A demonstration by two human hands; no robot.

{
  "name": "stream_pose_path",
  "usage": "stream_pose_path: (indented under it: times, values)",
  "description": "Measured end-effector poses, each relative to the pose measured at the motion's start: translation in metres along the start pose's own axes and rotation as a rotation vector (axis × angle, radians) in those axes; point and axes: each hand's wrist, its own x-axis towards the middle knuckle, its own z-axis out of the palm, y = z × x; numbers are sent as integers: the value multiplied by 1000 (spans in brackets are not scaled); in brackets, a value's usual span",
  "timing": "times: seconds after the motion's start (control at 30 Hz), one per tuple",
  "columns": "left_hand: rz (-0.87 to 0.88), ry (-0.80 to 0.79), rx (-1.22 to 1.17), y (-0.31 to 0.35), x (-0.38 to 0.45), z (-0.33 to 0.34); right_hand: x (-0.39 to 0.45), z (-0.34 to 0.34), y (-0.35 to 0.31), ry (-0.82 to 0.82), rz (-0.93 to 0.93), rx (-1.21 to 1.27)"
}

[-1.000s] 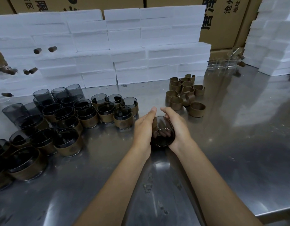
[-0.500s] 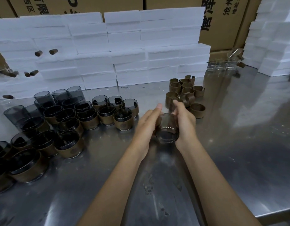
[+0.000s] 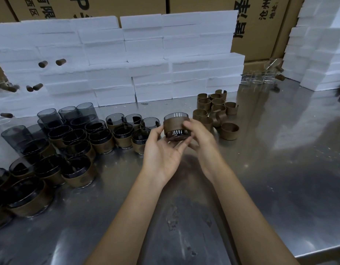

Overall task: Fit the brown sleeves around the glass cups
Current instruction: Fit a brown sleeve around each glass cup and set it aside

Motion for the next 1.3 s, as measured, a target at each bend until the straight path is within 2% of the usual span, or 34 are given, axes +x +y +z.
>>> stream_pose_path:
  times: [0.1, 0.23, 0.33, 0.6, 0.67, 0.77, 0.83, 1.13, 1.23, 1.3]
  values:
    - [-3, 11, 28, 4, 1, -3, -5, 8, 8, -40, -133, -189]
    - [56, 94, 205, 4, 2, 1, -4, 8, 15, 52, -295, -326]
    - [178, 155, 363, 4, 7, -2, -4, 7, 17, 135, -304, -503]
    - [283, 174, 550, 8, 13, -11, -1, 5, 22, 107, -256, -566]
    - [369, 197, 773, 7, 14, -14, -1, 4, 26, 65, -227, -602]
    - [515, 145, 1320, 0, 13, -19, 0, 2, 30, 7, -222, -714]
    - [581, 117, 1550, -4, 11, -22, 0, 2, 33, -19, -214, -798]
    - [791, 127, 1795, 5, 7, -28, -1, -1, 33, -113, -199, -920]
    - [824, 150, 1858, 11, 5, -29, 2, 0, 39, -76, -186, -898]
    - [861, 182, 1804, 17, 4, -28, 7, 1, 41, -17, -150, -835]
